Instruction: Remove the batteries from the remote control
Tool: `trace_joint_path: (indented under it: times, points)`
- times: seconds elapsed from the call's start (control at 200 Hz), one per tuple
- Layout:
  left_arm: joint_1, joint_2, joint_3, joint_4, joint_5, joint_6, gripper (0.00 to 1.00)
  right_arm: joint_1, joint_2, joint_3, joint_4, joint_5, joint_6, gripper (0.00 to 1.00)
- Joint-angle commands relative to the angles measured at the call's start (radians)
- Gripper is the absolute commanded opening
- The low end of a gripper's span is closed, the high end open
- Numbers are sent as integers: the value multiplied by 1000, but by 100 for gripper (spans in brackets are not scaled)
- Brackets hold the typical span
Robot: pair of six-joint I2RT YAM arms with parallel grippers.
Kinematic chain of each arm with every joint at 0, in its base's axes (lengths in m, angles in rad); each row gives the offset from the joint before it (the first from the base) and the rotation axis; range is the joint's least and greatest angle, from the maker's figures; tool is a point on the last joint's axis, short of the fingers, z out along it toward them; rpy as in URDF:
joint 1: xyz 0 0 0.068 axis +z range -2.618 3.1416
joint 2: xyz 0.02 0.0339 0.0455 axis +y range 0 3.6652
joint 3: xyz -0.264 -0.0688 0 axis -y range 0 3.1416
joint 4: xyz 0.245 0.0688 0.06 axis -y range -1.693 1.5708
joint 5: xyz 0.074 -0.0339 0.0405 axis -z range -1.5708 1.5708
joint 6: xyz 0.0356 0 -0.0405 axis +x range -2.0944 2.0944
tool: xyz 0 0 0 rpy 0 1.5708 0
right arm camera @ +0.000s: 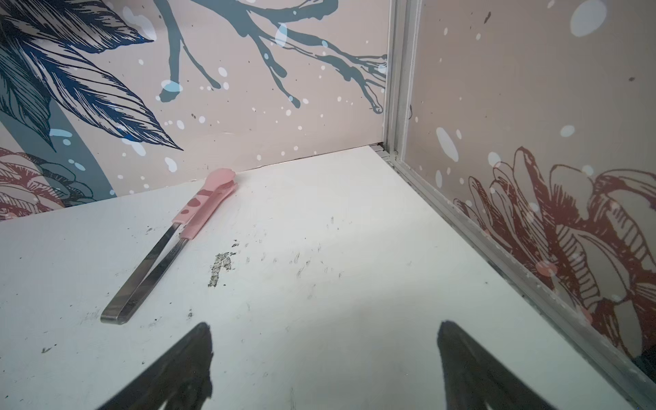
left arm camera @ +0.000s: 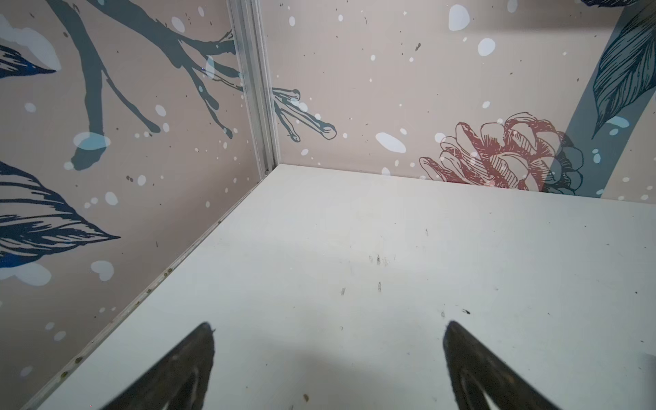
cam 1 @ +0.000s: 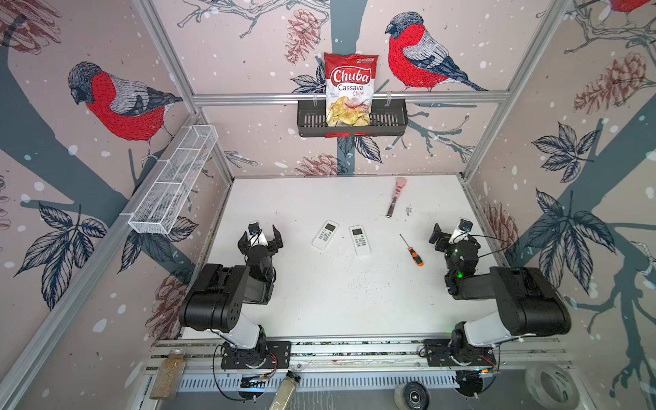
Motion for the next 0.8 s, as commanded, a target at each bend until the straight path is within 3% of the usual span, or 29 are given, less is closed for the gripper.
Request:
trace_joint_path:
  times: [0.0, 0.795]
  points:
    - [0, -1, -1, 14, -13, 7, 99, 0, -1, 3, 2, 2, 0, 99]
    - [0, 0, -1, 15, -11, 7, 99, -19, -5, 1, 2, -34, 9, 99]
